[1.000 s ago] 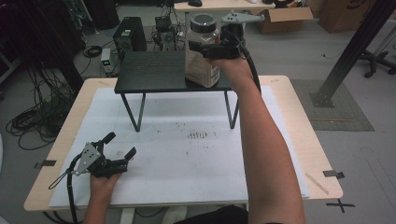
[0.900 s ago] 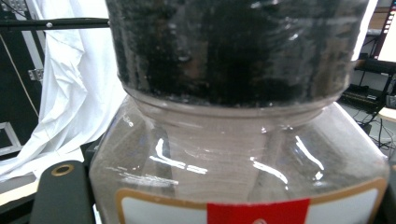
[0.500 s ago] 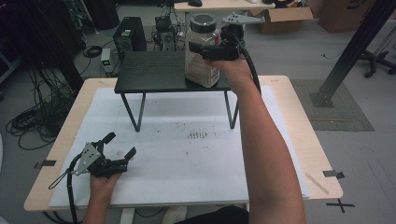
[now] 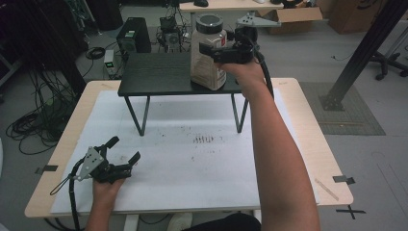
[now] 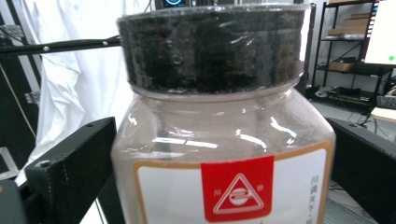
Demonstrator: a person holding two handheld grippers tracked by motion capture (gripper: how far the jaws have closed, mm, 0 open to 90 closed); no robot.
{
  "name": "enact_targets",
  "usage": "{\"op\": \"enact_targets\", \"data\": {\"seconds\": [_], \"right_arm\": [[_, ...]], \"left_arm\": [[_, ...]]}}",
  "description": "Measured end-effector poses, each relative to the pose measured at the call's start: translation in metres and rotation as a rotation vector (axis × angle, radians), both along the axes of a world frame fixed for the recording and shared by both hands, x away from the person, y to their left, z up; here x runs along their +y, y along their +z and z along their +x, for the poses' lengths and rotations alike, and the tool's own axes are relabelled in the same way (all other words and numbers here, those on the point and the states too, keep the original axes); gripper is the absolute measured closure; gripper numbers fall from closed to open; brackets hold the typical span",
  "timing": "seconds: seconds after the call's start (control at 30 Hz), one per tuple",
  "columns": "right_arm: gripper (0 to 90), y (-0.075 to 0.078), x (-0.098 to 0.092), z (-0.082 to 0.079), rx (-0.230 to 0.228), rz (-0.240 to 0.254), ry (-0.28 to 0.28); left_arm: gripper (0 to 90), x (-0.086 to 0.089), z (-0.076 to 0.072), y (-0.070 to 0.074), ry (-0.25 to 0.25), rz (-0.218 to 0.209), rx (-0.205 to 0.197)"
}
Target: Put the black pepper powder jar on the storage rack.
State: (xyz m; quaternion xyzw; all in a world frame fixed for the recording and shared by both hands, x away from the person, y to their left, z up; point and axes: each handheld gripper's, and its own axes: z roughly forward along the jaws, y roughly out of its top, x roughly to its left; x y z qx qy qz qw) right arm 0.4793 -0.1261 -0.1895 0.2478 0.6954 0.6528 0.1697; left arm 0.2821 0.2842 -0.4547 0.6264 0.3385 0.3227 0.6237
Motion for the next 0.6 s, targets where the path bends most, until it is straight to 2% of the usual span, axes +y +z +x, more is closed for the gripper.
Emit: {"op": "enact_targets", "data": {"seconds": [0.6], "right_arm": [[0.0, 0.002, -0.018, -0.016, -0.015, 0.028, 0.022]], "left_arm": [[0.2, 0.000, 0.000, 0.000, 0.000, 0.001, -0.001]]}}
